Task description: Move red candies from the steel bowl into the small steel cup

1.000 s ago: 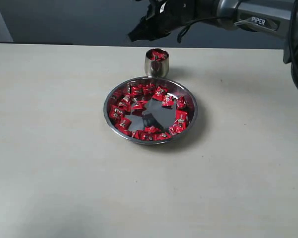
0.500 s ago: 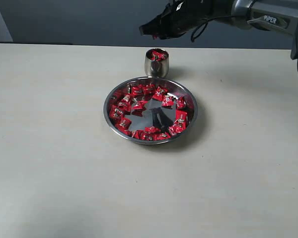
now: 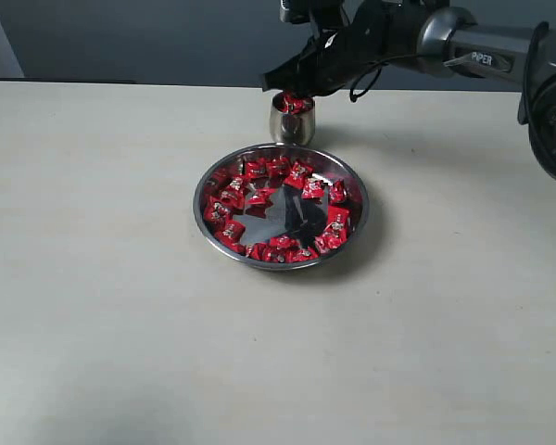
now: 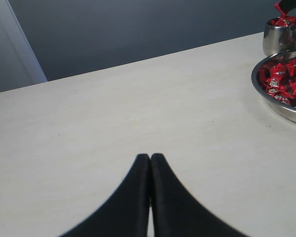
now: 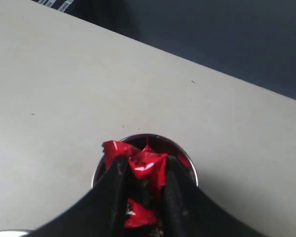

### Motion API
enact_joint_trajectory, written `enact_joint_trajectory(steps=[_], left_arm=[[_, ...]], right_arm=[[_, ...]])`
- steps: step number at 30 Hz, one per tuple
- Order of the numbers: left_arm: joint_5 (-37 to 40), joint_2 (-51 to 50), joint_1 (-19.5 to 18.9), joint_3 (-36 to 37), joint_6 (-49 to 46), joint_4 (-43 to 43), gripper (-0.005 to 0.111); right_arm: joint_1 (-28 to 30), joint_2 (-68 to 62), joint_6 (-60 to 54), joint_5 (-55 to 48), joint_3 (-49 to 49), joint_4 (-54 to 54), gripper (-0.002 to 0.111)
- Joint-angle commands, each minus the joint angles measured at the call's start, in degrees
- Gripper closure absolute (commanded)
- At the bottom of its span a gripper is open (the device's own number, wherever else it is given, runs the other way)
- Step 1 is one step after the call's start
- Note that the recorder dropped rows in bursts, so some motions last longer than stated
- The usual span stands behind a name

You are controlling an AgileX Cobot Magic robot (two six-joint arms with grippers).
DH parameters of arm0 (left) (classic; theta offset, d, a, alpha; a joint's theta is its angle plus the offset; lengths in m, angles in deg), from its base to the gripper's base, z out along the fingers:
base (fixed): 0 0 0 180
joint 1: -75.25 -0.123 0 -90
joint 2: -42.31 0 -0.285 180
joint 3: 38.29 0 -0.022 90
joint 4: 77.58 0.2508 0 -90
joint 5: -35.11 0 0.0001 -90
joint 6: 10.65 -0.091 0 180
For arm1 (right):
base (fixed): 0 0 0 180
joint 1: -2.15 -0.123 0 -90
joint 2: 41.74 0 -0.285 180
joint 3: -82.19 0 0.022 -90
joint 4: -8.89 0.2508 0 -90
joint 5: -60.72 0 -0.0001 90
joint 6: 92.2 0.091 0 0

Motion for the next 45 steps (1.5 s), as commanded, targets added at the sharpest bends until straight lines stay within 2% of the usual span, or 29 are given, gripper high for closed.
enact_joint_trajectory(steps=[1,3,45], left_arm=[[-0.4,0.2,0.0,-0.1,0.3,-0.1,0.106],[-0.4,0.2,0.0,-0.1,0.3,-0.1,0.106],[-0.4,0.2,0.0,-0.1,0.3,-0.1,0.106]], right_arm=[[0.2,0.2,-0.1,0.3,-0.1,-0.1,0.092],[0.2,0.2,-0.1,-0.1,-0.1,0.0,0.089],[0.2,-0.7,0.1,-4.2,-0.1,0.5,0.089]])
